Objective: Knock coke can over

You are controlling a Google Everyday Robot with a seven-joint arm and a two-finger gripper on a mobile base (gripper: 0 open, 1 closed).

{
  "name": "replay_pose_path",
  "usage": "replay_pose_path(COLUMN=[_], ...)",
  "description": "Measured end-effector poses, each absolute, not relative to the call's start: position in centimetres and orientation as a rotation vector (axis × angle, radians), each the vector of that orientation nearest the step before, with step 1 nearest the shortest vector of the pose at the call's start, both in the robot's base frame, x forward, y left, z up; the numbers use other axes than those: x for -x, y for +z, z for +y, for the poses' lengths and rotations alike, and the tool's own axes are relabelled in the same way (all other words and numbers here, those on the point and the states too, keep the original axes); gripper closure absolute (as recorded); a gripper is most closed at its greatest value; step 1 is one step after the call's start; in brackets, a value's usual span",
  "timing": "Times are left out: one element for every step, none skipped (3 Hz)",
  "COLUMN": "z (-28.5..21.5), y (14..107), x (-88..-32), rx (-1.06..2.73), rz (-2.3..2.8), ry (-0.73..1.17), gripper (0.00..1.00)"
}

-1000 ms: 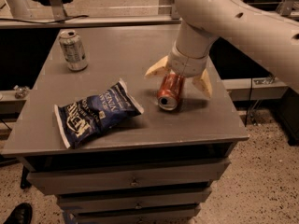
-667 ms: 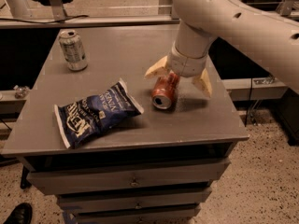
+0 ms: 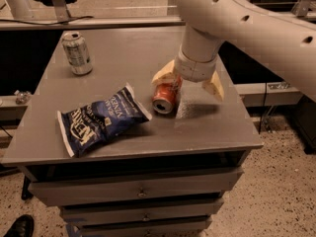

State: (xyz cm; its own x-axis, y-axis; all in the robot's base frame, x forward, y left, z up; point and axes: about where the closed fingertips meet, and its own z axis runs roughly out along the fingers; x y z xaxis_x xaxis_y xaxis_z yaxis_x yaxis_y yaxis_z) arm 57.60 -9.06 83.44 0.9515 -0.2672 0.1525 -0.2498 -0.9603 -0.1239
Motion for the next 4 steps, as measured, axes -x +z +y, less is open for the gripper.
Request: replay_pose_path(z=[-9.0, -9.0, -9.6, -11.3], y=[84.2, 84.3, 85.5, 87.3], x=[-57.9, -58.0, -59.1, -60.9], rx=[3.016, 3.017, 2.981, 2.886], rz=[0.376, 0.375, 0.446, 0.614], ry=[-0.299, -0.306, -0.322, -0.278], gripper=[0.0, 0.0, 0.0, 0.0])
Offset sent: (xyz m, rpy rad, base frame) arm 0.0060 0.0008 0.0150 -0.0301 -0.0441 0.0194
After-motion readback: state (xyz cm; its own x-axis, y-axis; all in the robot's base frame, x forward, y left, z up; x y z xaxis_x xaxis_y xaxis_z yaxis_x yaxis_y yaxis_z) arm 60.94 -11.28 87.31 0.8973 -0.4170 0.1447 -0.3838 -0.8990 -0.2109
